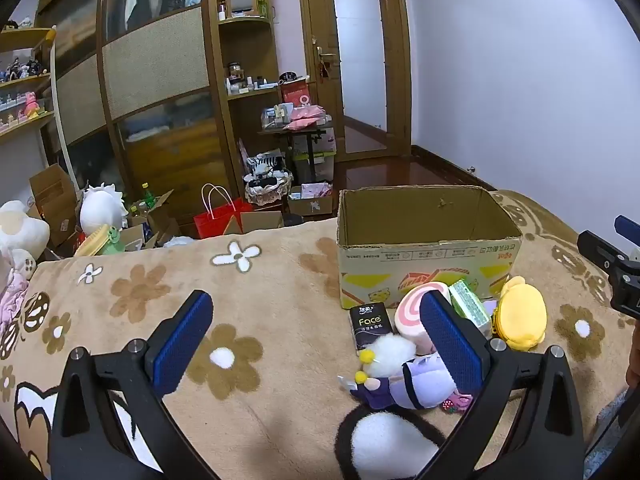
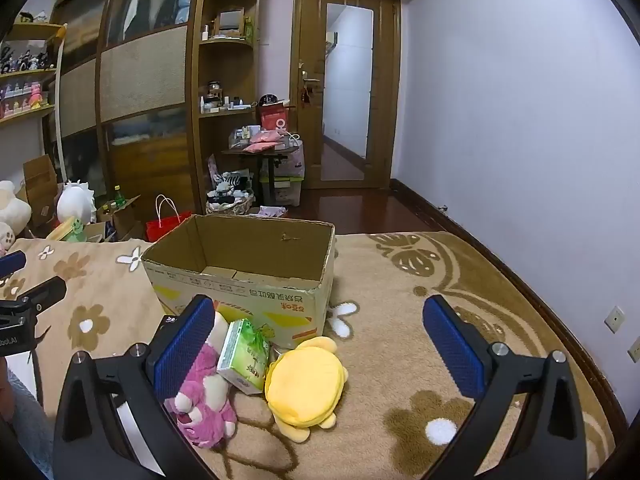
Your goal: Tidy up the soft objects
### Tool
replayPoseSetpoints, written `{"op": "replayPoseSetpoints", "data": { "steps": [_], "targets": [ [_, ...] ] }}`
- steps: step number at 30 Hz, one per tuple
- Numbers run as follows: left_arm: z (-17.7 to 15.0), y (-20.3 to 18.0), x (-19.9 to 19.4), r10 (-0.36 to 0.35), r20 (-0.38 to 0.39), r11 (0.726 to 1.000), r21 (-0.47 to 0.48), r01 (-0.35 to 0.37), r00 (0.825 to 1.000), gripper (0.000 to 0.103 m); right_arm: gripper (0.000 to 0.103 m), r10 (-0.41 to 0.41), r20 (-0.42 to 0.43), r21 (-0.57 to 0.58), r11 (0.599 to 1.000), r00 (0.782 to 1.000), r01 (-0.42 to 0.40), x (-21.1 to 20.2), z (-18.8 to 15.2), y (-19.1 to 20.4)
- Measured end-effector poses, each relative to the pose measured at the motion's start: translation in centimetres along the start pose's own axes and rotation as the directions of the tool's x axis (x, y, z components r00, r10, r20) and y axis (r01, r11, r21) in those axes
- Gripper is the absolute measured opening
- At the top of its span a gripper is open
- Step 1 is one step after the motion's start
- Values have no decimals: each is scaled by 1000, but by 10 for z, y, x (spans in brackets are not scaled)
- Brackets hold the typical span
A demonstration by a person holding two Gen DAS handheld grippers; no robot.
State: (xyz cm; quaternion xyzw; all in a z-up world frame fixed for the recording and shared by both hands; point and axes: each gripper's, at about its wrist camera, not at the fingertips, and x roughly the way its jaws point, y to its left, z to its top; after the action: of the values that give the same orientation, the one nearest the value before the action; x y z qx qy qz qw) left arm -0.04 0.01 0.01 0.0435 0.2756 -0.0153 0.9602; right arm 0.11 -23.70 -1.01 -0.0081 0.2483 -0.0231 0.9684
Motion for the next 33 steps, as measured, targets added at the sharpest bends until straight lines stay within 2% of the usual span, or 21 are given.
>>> {"op": "replayPoseSetpoints", "data": {
  "steps": [8, 9, 33],
  "targets": [
    [-2, 1, -8, 6, 7, 1000, -4, -6, 1000, 102, 103, -1, 5, -3, 1000, 1000, 1, 0, 0, 0],
    [0, 0, 0, 0, -11, 1000, 2, 0, 1000, 102, 103, -2, 6, -3, 1000, 1000, 2, 0, 0, 0],
    [-3, 1, 2, 4, -14, 1000, 5, -4, 1000, 102, 103, -3, 7, -5, 1000, 1000, 3, 0, 0, -1]
  ]
}}
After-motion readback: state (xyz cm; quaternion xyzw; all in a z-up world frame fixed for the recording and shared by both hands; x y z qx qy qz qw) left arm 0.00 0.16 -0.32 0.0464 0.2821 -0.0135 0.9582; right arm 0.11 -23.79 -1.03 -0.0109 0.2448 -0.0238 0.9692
